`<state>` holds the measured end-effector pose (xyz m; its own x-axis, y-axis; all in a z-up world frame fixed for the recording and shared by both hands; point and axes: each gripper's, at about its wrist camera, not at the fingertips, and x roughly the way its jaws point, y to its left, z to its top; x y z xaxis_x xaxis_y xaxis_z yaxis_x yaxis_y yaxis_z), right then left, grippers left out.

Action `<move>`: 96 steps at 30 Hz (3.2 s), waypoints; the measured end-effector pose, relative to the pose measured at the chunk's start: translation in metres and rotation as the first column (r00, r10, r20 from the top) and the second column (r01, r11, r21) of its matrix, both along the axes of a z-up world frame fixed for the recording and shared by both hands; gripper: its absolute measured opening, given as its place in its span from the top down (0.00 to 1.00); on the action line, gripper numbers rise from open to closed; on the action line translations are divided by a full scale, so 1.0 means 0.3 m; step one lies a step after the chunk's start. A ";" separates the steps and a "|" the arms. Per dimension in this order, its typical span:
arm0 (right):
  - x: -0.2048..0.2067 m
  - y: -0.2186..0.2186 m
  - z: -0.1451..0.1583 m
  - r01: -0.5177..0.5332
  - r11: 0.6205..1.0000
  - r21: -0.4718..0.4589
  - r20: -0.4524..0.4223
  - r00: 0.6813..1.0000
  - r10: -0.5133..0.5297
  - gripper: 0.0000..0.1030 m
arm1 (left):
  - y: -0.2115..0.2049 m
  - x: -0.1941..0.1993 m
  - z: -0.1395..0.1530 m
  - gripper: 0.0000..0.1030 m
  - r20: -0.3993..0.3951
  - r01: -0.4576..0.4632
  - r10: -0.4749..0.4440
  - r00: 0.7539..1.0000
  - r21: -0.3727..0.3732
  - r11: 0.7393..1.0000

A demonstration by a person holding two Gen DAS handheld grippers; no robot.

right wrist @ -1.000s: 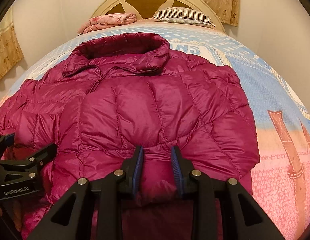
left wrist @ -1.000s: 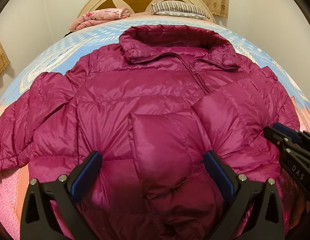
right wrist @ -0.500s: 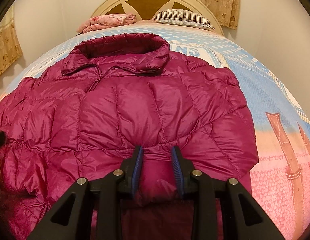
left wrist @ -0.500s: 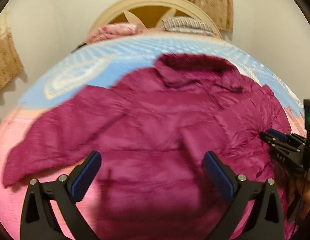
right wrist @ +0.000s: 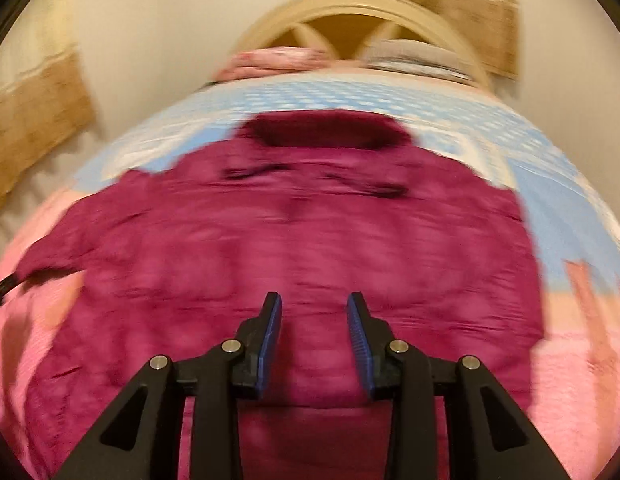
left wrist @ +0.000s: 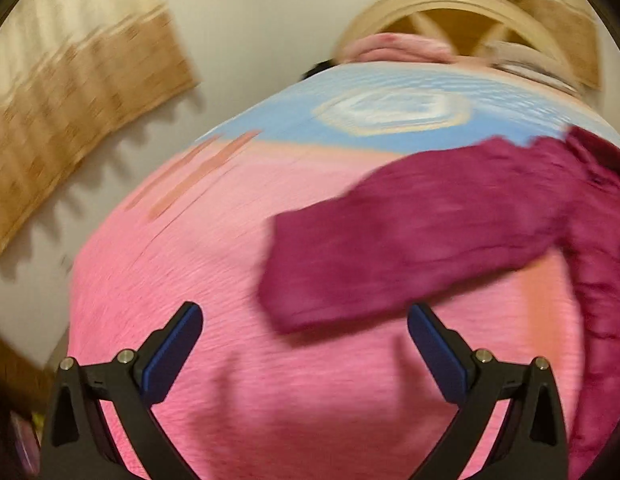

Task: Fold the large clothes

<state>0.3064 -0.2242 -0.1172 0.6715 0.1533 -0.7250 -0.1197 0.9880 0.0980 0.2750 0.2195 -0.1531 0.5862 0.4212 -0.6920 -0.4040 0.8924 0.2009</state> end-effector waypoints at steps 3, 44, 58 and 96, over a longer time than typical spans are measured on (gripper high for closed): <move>0.005 0.077 -0.058 -0.058 0.997 -0.043 -0.043 0.997 0.056 0.65 | 0.099 -0.010 -0.027 0.00 0.007 -0.075 0.075 0.997 -0.083 0.994; -0.019 0.087 -0.101 -0.053 0.995 -0.081 -0.058 0.997 0.048 0.56 | -0.303 -0.022 0.499 0.88 0.399 0.338 -0.332 0.855 0.059 0.939; -0.146 -0.085 0.031 0.022 0.999 0.040 0.057 0.998 -0.025 0.55 | -0.678 -0.007 0.519 0.88 0.372 0.575 -0.575 0.728 0.125 0.809; -0.154 -0.215 -0.135 0.151 0.978 0.145 -0.065 0.988 -0.142 0.48 | -1.170 0.032 0.099 0.87 0.081 0.754 -0.759 0.646 0.082 0.651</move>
